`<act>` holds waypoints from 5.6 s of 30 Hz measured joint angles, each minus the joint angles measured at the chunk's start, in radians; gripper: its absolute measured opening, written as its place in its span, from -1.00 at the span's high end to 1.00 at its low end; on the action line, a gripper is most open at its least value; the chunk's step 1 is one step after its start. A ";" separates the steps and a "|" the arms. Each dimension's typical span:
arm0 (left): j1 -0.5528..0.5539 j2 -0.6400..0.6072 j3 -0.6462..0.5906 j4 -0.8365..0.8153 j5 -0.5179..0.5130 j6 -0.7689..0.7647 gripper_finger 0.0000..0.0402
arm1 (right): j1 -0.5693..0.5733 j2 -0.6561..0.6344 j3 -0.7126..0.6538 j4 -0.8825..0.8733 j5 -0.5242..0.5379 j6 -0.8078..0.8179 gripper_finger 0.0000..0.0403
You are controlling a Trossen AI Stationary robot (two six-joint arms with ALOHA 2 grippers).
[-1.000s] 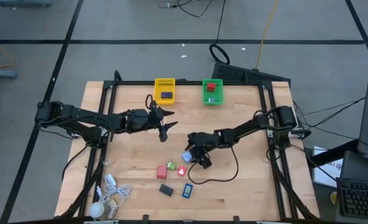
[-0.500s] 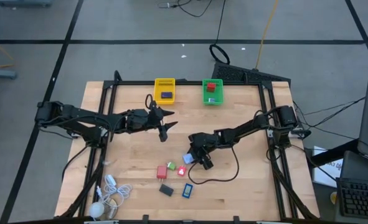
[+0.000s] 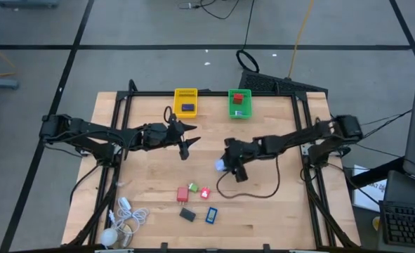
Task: Pick & Place Office items
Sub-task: Put the purple charger adapter into the green bin, then put the red charger adapter into the green bin
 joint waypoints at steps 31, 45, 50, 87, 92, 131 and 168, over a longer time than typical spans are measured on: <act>0.038 -0.832 -0.375 -0.274 -0.113 -0.124 -0.12 | -0.590 -0.295 -0.232 0.261 0.026 0.182 -0.03; 0.039 -0.822 -0.375 -0.275 -0.098 -0.155 -0.12 | -0.714 -0.067 -0.232 0.474 0.022 0.169 -0.04; 0.039 -0.822 -0.375 -0.276 -0.101 -0.156 -0.12 | -0.753 -0.053 -0.231 0.481 0.023 0.155 -0.04; 0.038 -0.822 -0.374 -0.275 -0.103 -0.156 -0.12 | -0.768 0.041 -0.230 0.469 0.030 0.208 -0.04; 0.038 -0.822 -0.374 -0.275 -0.103 -0.156 -0.12 | -0.767 0.050 -0.230 0.471 0.031 0.200 -0.04; 0.038 -0.822 -0.374 -0.275 -0.103 -0.156 -0.12 | -0.607 -0.323 -0.230 0.445 -0.262 0.274 -0.22; 0.039 -0.822 -0.374 -0.120 -0.077 -0.285 -0.12 | 0.114 -0.430 -0.481 0.801 -0.353 0.360 -0.23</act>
